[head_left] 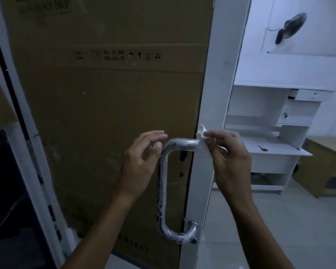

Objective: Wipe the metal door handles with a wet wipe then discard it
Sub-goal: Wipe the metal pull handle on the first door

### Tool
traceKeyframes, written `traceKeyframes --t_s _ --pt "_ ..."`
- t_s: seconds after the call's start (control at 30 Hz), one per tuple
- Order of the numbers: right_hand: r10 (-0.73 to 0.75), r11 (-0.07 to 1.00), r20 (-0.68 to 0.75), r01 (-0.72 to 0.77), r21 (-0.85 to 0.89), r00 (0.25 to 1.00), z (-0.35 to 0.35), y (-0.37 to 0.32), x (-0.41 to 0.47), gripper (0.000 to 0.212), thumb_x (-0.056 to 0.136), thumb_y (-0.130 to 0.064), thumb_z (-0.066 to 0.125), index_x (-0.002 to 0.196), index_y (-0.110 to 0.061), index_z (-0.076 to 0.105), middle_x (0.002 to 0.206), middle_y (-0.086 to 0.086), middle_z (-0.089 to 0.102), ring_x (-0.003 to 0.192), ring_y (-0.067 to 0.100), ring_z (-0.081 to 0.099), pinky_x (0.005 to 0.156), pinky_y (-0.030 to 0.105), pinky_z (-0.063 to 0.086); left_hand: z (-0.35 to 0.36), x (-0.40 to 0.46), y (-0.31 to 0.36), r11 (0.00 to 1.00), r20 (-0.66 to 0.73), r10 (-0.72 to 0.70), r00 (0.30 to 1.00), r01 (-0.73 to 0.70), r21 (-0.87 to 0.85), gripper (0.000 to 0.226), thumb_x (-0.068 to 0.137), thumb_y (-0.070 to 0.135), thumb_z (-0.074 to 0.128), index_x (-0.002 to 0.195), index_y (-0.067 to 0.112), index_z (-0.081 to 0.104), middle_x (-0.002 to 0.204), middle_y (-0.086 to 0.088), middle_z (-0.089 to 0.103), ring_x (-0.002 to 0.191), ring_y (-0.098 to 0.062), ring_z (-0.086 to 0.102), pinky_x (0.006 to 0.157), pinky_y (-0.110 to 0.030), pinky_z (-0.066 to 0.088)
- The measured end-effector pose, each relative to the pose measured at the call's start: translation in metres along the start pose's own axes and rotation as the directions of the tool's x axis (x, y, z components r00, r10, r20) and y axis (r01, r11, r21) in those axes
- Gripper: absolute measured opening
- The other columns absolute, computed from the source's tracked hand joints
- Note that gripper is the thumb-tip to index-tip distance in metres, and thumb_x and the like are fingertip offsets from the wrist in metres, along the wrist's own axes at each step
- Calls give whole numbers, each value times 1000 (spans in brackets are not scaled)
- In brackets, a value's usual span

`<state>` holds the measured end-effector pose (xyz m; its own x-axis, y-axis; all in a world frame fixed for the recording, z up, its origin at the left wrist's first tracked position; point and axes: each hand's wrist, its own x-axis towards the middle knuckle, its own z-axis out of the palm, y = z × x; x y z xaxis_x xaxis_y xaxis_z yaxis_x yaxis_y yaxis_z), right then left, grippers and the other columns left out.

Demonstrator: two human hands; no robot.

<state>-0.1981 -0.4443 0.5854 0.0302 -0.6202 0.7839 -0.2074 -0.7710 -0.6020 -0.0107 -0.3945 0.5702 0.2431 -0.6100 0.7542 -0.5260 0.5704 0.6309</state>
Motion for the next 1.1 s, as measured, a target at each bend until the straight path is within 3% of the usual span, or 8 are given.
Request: traceKeyframes --t_s 0.13,0.3,0.4,0.57,0.67,0.8,0.9,1.1 --pt "41 994 -70 -48 -101 997 -6 32 8 14 94 -12 60 104 -18 69 100 0 67 90 -6 59 74 4 44 16 0 -16 998 11 -17 1000 16 63 27 99 21 49 120 33 61 124 25 56 123 0 49 102 -31 45" --pt "-16 971 -66 -1 -238 998 4 57 19 20 94 -6 59 109 -10 72 107 3 68 92 0 61 82 2 41 32 -1 -33 995 26 -19 999 17 98 30 98 20 49 125 25 61 127 16 57 125 -5 48 105 -26 42" --pt "-65 942 -1 61 -330 998 7 65 19 25 96 -8 57 118 -9 69 118 5 67 106 15 61 93 15 44 32 3 -41 991 32 5 999 -9 135 34 95 29 46 126 28 59 127 18 56 125 -1 46 103 -20 39" --pt "-92 919 158 145 -368 983 16 64 7 41 99 -22 44 140 -21 49 142 -3 51 130 1 39 107 6 23 31 5 -47 982 58 59 997 -69 176 38 97 37 41 130 28 56 130 17 54 126 -2 45 100 -6 32" --pt "-156 879 224 239 -414 962 18 67 -11 51 97 -34 38 147 -25 33 154 -5 34 144 2 23 117 24 22 34 5 -47 978 80 85 993 -98 186 39 98 40 38 133 32 53 132 20 51 127 -1 44 101 -7 31" --pt "-154 837 259 265 -479 954 18 75 -16 57 99 -44 34 151 -22 25 159 -5 22 148 4 13 118 33 19 39 7 -48 975 89 108 990 -123 187 39 98 40 37 133 31 52 131 20 51 125 1 44 104 -25 39" --pt "-92 833 220 196 -516 971 21 71 -1 63 98 -56 25 149 -20 31 155 -4 32 145 2 13 119 35 22 40 8 -46 970 93 121 988 -137 200 40 98 38 37 132 25 55 130 17 54 123 0 46 102 -40 44" --pt "-150 811 244 260 -524 958 41 55 -10 65 98 -61 25 146 -19 38 152 2 40 145 9 19 119 39 22 37 10 -45 955 125 131 984 -159 252 42 98 39 35 131 25 55 130 15 54 122 -2 47 101 -44 44"
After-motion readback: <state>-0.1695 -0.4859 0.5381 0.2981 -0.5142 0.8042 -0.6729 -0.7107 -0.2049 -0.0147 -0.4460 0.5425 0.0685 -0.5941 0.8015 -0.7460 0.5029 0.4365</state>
